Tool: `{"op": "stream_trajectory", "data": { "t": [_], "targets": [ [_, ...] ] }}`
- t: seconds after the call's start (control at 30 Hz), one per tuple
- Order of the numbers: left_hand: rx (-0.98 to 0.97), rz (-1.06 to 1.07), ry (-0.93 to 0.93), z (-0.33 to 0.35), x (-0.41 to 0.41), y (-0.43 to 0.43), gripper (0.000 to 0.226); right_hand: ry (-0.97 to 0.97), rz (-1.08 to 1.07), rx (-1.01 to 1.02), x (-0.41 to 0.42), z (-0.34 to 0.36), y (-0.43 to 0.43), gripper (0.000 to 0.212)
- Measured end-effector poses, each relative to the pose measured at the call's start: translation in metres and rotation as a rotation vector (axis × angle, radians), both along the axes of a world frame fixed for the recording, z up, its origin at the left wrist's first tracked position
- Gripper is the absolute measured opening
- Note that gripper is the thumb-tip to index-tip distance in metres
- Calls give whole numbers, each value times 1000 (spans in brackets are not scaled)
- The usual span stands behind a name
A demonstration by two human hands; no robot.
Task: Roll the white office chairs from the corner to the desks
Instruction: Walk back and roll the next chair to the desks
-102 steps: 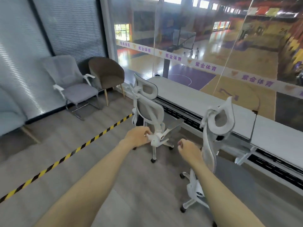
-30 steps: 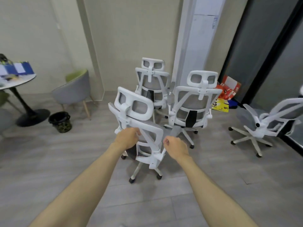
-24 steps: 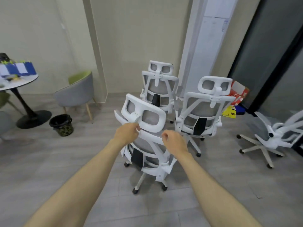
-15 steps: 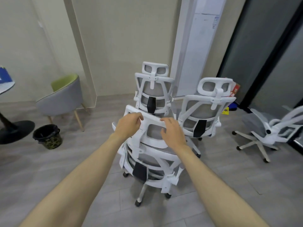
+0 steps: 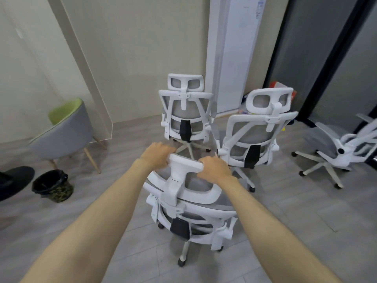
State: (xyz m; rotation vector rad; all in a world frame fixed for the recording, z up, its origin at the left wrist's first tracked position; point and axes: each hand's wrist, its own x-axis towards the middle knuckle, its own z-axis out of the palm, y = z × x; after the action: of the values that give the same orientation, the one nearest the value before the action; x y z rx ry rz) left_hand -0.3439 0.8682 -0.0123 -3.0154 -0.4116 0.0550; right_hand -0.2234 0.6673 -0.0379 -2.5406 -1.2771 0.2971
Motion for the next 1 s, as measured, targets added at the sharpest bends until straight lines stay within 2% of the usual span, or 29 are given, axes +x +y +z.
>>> {"op": "stream_trajectory", "data": {
  "t": [0.1,0.23,0.43,0.53,0.67,0.8,0.9,1.0],
  "targets": [
    [-78,49,85,1,9,4,26,-36,-45,21,-1,-8,-4,23],
    [-110,-15,108,1,10,-4,27,-34,-124,28,-17,-7,-16,19],
    [-24,-146,17,-1,-12,-18,30,-77,-250,49,-58,-3,-32,33],
    [-44,-216,-41,-7,-26,-26,29,-115,-346,87,-85,-7,-47,30],
    [-95,-345,-98,-18,-43,-43,28,-161,-476,148,-120,-16,-69,10],
    [-94,-425,-134,-24,-61,-71,21,-163,-583,171,-155,-25,-101,15],
    [-127,-490,-141,-23,-76,-98,26,-163,-663,181,-185,-26,-128,24],
    [-134,-565,-114,-21,-91,-125,24,-175,-753,226,-221,-30,-156,23]
  ]
}}
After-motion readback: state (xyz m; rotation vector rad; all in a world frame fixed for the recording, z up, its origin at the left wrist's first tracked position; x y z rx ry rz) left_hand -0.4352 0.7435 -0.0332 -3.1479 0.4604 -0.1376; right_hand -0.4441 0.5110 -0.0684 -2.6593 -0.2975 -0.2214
